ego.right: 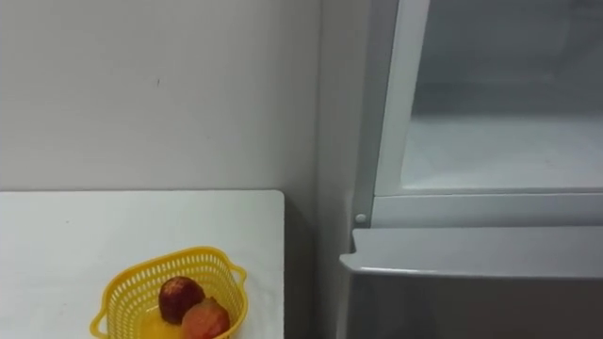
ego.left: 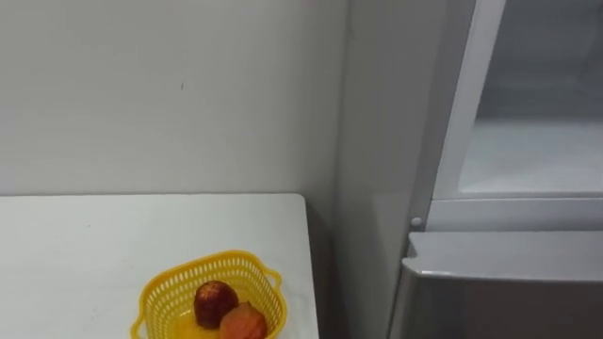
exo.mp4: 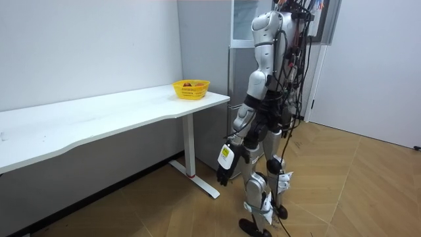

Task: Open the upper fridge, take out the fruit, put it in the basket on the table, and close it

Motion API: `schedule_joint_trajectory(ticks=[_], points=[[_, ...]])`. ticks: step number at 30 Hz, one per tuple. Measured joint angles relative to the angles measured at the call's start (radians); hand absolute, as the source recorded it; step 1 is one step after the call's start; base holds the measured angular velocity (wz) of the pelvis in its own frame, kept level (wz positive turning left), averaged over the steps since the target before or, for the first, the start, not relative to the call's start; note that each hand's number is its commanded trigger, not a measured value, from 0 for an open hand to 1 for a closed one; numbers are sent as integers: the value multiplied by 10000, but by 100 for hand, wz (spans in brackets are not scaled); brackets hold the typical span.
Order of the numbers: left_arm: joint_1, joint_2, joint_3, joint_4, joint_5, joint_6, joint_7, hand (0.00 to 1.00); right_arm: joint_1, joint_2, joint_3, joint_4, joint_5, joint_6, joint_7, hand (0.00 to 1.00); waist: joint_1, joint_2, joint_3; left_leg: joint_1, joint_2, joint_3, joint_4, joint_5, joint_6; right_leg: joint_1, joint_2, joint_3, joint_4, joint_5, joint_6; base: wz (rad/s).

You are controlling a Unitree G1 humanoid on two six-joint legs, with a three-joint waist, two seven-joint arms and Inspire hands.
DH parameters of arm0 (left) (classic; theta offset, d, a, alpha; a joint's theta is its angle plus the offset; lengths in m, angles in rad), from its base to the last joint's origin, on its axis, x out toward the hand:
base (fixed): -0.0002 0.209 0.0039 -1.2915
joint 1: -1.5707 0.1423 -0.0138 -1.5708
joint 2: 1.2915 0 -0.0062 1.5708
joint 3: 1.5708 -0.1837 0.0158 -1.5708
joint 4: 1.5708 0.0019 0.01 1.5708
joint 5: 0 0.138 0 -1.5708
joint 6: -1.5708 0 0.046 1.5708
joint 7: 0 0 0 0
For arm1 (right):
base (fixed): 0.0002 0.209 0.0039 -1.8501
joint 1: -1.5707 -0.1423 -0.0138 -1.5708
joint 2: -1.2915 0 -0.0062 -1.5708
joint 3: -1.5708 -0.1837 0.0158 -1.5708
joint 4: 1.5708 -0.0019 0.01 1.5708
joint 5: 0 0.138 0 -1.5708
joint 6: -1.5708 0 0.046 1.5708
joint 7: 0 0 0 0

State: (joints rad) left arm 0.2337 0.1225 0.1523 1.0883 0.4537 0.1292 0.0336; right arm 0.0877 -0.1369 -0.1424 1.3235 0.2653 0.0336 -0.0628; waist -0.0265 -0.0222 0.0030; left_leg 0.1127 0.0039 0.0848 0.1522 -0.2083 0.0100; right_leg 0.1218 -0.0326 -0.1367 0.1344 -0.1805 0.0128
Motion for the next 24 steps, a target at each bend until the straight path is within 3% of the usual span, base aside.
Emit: schedule_joint_trajectory(ticks=[4, 10, 12, 15, 20, 24], points=[[-61, -2, 63, -11, -2, 10, 29, 0, 192, 30, -527, 0, 1357, 20, -241, 0, -98, -1, 1, -11, -1, -2, 0, -8, -7, 9, 1, -1, 16, -7, -2, 1], [163, -28, 812, -287, -99, -44, 130, 0, 551, 95, -2790, -73, 6114, 109, -641, 0, -646, 16, -27, 2, -3, 53, 19, -27, -13, -2, 3, 54, 85, -87, -4, 0], [208, -35, 991, -295, -108, -60, 360, 0, 471, 87, -4215, -173, 8013, 113, -982, 0, -979, 20, -71, -53, -11, 76, 22, -27, -11, -31, -7, 90, 183, -124, 3, 0], [213, -33, 1205, -415, -124, -71, 518, 0, 487, 83, -5136, -817, 9840, 87, -1518, 0, -1107, 29, -98, 35, 0, 289, 8, -27, -11, -73, 8, 288, 245, -135, 4, -19], [181, 6, 1214, -550, -138, -120, 520, 0, -33, 75, -6190, -1913, 10710, -198, -2487, 0, -1330, 4, -97, 6, -10, 487, 10, -26, -10, -326, 5, 520, 393, -168, 15, -13], [205, 36, 1206, -987, -130, -101, 499, 0, -89, 75, -6260, -3869, 10733, -467, -3291, 0, -1422, -37, -102, -69, -11, 507, 11, -25, -8, -416, 1, 536, 392, -168, 21, -2]])
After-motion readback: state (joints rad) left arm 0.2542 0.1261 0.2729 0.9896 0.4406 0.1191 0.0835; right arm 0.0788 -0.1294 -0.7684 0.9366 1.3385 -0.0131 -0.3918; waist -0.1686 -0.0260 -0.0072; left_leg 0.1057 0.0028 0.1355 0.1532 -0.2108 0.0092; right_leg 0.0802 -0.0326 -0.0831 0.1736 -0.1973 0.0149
